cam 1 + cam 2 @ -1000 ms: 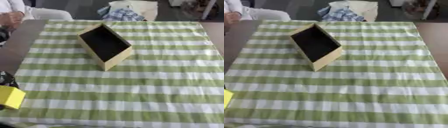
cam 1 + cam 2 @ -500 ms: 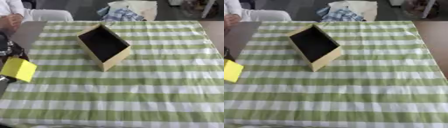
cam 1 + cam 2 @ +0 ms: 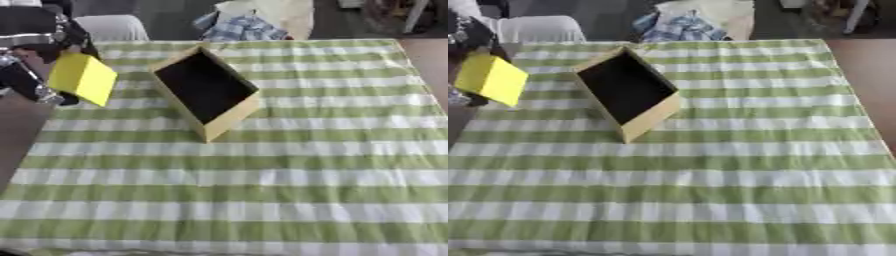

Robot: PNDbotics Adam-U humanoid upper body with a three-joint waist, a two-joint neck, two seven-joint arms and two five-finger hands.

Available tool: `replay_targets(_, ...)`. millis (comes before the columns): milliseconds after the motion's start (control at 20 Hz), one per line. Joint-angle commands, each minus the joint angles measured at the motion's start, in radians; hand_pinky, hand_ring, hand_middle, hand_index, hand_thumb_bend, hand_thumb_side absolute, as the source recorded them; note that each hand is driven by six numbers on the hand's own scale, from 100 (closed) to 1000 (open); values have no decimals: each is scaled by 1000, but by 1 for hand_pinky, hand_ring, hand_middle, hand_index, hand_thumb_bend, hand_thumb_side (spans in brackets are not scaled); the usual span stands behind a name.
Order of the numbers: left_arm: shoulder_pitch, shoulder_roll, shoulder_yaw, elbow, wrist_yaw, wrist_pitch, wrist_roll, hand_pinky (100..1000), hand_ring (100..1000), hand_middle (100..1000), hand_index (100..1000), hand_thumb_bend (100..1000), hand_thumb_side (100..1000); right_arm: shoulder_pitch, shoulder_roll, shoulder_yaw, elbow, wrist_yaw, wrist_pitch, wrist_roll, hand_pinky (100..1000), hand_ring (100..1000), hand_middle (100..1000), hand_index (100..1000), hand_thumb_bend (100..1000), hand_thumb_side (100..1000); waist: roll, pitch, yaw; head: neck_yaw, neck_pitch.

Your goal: Pick up objects on the table and place them in the box.

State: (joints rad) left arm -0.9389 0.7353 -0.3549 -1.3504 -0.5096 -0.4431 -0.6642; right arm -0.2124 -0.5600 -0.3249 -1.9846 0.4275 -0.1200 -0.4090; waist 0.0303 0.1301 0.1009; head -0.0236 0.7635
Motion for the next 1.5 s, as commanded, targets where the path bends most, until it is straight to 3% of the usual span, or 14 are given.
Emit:
replay_targets(50,-71,-37,6,43,-18,-100,-96,277,286,409,490,372,100,-18,-29,0,-15,-12,-4,6,643,713,740,812,100,842,1,-8,-4,12,6)
replay_targets(450,-227,-214,14,190,-124,-125,-82,274,284,406,488,382,100,-47,-26,9,-15,-24,-15,16,642,712,740,812,100,846,2,19,-37,40,-20)
replay_targets(750,-293,-330,43,317,-251,-138,-14,271,281,399,484,377,100,-80,-23,16,-15,-35,-26,22,642,711,740,812,100,846,-1,48,-62,65,-49)
replay_targets(1150,-307,-410,82,428,-432,-147,105,271,278,394,480,383,100,-97,-14,15,-15,-44,-31,24,640,709,739,812,100,851,-10,75,-83,79,-79)
replay_targets(1500,-307,-444,82,470,-536,-177,162,278,284,401,483,405,100,-99,-5,12,-15,-50,-30,26,636,706,737,811,100,856,-14,86,-87,85,-84)
